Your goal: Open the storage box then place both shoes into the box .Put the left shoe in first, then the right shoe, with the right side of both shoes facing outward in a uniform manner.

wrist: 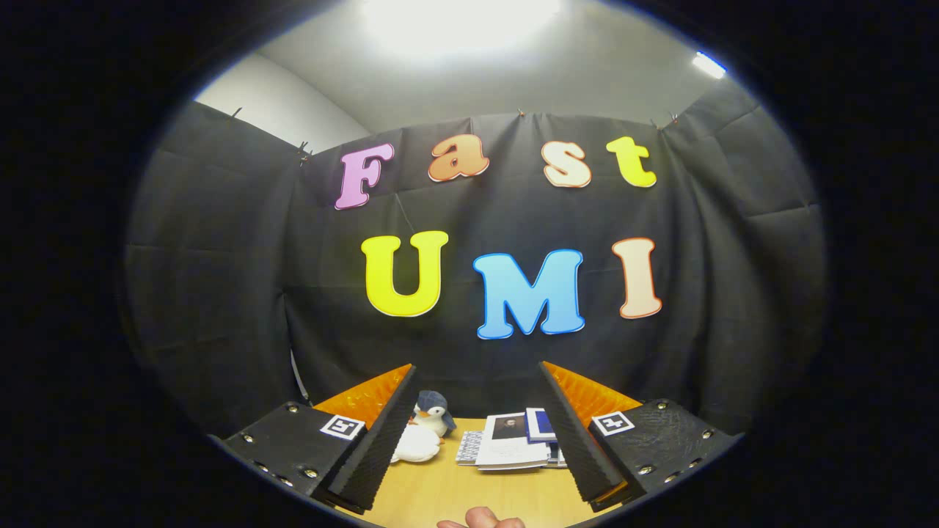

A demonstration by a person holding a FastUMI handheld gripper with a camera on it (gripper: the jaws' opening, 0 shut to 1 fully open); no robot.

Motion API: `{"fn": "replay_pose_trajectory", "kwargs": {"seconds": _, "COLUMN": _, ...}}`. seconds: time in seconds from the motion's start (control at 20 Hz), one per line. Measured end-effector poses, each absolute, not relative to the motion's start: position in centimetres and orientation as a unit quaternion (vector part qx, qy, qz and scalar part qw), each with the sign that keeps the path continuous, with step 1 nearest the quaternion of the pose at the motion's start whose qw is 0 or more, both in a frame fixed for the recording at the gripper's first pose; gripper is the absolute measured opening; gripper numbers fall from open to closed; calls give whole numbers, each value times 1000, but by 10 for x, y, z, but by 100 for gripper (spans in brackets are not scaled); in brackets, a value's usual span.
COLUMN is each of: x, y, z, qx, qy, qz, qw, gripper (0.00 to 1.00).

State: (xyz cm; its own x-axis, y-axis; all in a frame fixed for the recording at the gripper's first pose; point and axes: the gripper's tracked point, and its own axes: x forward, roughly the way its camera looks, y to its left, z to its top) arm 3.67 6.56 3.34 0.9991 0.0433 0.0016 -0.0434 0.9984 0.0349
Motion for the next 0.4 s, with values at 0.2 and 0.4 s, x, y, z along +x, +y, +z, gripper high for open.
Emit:
{"fn": "replay_pose_trajectory", "kwargs": {"seconds": 0.2, "x": 11, "y": 64, "z": 27, "qx": 21, "qy": 1, "qz": 11, "qw": 1000, "gripper": 97}}
{"fn": "replay_pose_trajectory", "kwargs": {"seconds": 0.4, "x": -3, "y": 69, "z": 20, "qx": 18, "qy": 6, "qz": 6, "qw": 1000, "gripper": 97}}
